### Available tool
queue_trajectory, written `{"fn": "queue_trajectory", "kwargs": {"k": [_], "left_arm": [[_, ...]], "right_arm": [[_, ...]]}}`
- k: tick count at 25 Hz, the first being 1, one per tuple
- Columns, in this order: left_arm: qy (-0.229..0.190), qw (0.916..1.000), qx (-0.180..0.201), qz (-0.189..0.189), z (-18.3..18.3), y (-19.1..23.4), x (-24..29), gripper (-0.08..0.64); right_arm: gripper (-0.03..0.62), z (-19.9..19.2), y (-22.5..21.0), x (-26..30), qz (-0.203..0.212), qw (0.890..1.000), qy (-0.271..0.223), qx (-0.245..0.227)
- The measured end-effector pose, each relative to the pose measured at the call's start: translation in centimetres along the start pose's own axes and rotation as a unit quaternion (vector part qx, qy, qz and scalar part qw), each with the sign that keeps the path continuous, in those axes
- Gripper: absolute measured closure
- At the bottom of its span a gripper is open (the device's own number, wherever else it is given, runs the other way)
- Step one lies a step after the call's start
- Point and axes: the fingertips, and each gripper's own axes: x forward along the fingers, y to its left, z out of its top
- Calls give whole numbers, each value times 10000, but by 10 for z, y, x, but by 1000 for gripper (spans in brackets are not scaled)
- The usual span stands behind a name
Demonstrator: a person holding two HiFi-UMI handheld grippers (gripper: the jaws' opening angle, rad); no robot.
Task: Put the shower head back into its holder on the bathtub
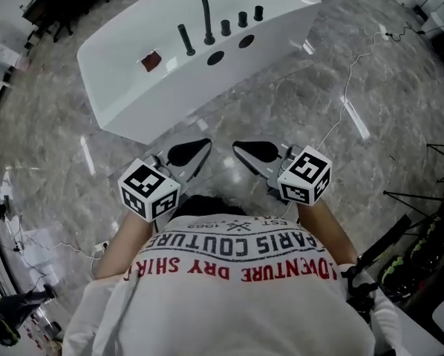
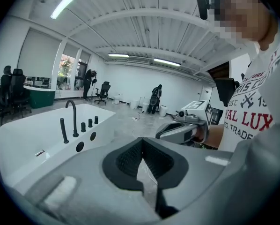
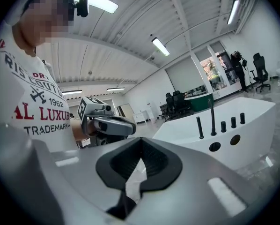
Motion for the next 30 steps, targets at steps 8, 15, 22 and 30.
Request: {"fn": "queue_trajectory", "kwargs": {"k": [8, 15, 22, 30], "left_arm": [[-120, 9997, -55, -208, -22, -36, -27, 555], [-272, 9993, 50, -242, -38, -64, -88, 555], [-442, 9989, -13, -182, -72, -77, -153, 555], [-512, 9984, 103, -219, -81, -96, -188, 555]], "right_arm": [[594, -21, 50, -12, -174, 9998, 86, -84], [594, -35, 117, 0, -253, 9993, 197, -191], [594, -44, 177, 17, -282, 9994, 4, -220], [594, -43, 216, 22, -361, 9991, -44, -216]]}}
